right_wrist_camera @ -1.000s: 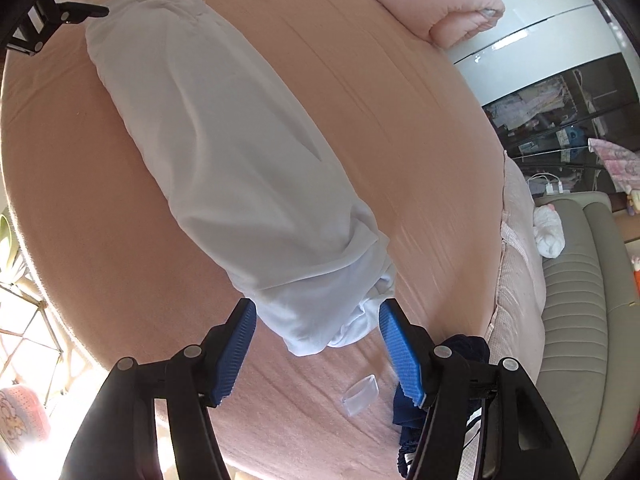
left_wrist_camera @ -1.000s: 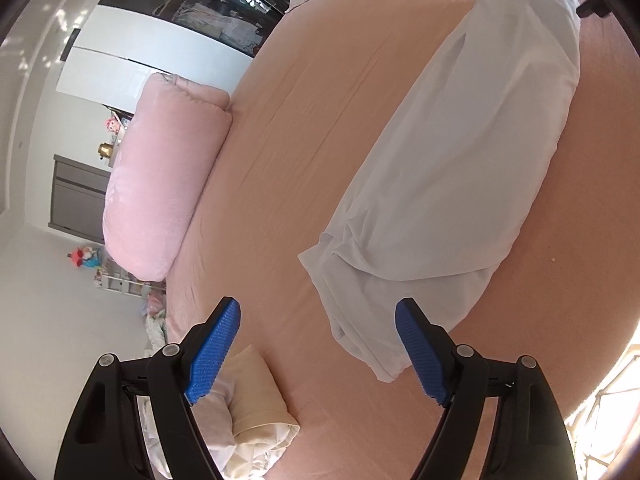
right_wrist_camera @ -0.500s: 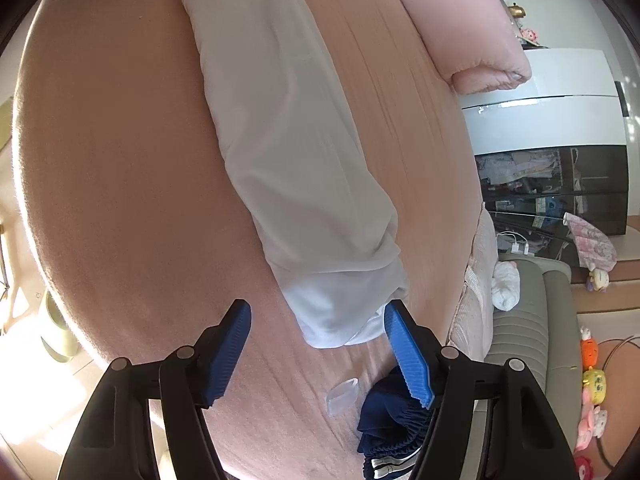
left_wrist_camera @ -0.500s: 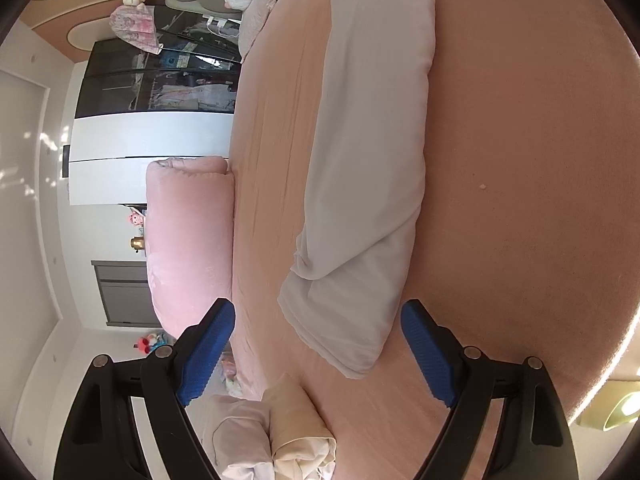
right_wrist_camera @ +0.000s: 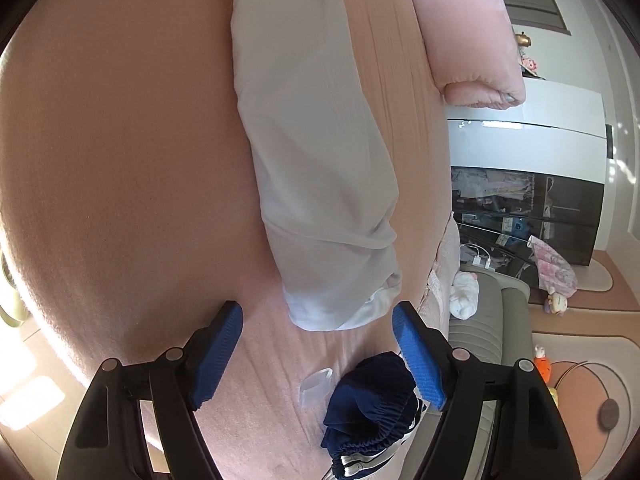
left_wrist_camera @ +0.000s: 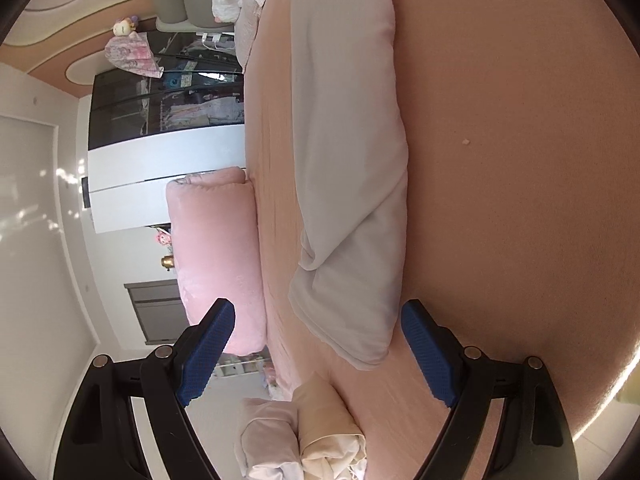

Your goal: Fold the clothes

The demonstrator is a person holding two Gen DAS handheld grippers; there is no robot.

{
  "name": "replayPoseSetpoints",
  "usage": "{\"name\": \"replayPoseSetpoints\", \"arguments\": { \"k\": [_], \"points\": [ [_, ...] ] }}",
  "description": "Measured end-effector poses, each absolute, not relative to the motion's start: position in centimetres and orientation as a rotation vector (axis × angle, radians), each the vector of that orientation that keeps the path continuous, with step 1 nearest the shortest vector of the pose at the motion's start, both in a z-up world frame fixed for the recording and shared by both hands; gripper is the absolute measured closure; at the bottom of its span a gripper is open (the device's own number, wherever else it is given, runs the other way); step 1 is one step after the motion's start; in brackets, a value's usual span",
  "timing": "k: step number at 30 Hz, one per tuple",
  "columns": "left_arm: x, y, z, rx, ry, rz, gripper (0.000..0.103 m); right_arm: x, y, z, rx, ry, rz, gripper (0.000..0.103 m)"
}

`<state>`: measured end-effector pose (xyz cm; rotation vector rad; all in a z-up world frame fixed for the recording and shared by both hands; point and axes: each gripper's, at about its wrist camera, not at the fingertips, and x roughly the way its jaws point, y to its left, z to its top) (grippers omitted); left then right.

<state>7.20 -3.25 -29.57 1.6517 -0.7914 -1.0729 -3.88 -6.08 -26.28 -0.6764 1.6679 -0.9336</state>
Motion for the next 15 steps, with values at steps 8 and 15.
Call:
{"name": "replayPoseSetpoints", "arguments": {
  "k": [8, 15],
  "points": [
    [7.4, -2.5, -30.8, 1.639, -0.989, -0.973, 0.017, -3.6, -5.5, -27.9, -0.877, 1.68, -0.934, 0.021],
    [8.6, -3.0, -31.7, 1.66, -1.1, -0.893, 0.017, -3.4, -6.9, -28.4, -0.876, 1.684, -0.985, 0.016]
  ]
}}
